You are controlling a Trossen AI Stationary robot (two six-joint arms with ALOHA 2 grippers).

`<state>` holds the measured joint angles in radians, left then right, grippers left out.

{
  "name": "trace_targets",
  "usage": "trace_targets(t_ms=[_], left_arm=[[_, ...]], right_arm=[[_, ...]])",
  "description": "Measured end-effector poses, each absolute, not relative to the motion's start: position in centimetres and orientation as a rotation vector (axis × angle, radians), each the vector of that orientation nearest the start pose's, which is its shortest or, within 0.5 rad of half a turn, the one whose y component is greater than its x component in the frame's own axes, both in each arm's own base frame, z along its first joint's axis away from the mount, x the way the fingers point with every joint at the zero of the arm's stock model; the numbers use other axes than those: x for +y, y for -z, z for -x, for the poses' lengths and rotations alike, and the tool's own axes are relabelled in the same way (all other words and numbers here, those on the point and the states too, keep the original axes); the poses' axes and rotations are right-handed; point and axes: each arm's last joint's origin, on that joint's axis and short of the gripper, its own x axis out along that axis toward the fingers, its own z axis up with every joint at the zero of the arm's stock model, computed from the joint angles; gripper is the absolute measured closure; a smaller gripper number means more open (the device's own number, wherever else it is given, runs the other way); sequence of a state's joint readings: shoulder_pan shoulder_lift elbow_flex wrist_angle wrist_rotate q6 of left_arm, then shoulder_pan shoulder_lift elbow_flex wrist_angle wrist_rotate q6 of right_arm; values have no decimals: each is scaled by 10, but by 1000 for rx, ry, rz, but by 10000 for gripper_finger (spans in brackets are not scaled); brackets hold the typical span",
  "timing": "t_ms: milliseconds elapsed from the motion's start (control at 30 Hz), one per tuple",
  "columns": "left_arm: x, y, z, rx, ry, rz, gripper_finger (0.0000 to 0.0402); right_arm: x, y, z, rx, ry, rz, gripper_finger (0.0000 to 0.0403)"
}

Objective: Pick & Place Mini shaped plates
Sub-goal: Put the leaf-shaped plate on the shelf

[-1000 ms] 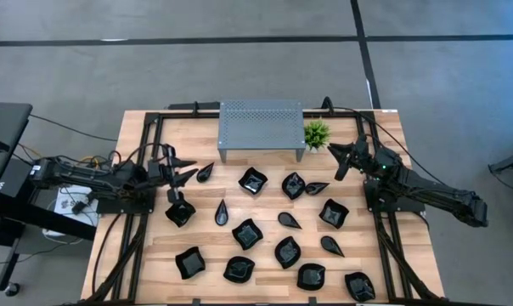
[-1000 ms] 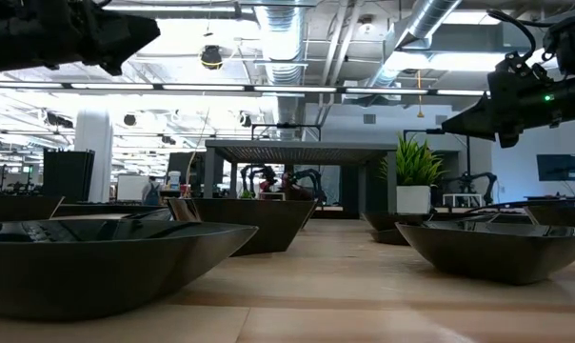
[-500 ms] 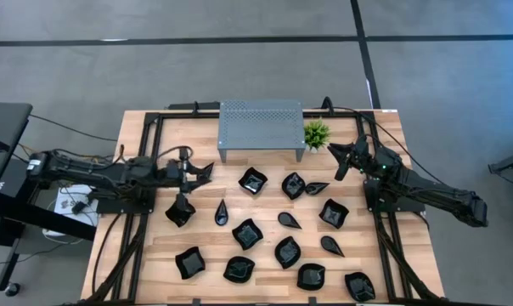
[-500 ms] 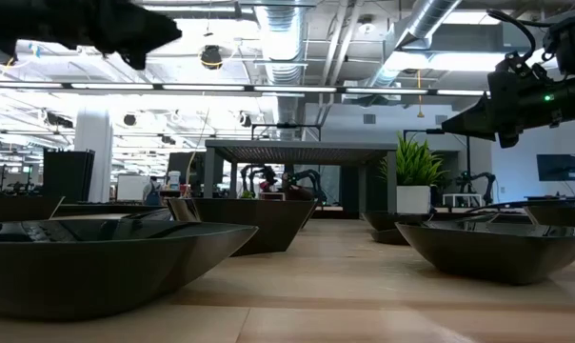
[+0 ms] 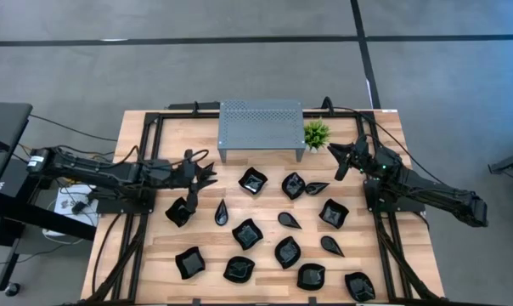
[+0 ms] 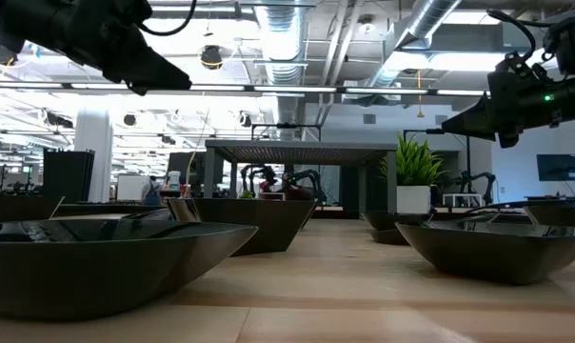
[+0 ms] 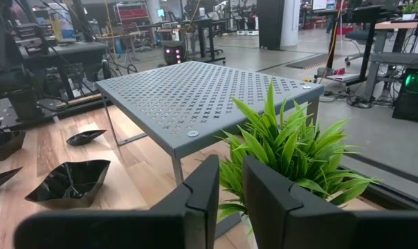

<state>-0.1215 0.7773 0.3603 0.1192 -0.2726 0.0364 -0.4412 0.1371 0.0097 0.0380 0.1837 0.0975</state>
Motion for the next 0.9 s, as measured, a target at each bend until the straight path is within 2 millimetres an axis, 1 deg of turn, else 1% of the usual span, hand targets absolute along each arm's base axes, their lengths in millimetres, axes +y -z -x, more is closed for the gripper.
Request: trace_targets(t_ms=[100, 300, 433, 567, 733, 900], left_arm=[[-13, -214, -170, 322, -151, -57, 293], [-12, -200, -165, 462, -182, 49, 293], [-12, -199, -164, 468, -198, 106, 293], [-11, -198, -164, 478, -210, 117, 293], [-1, -196, -163, 494, -276, 146, 293], [12, -188, -158, 577, -357, 197, 293]], right_arm=[[-50, -159, -93, 60, 628, -105, 343], [-50, -159, -93, 60, 628, -106, 343], [-50, -159, -93, 60, 628, -106, 343], [-50, -159, -93, 60, 628, -106, 343], [-50, -159, -93, 60, 628, -106, 343], [-50, -159, -93, 60, 628, -106, 343]])
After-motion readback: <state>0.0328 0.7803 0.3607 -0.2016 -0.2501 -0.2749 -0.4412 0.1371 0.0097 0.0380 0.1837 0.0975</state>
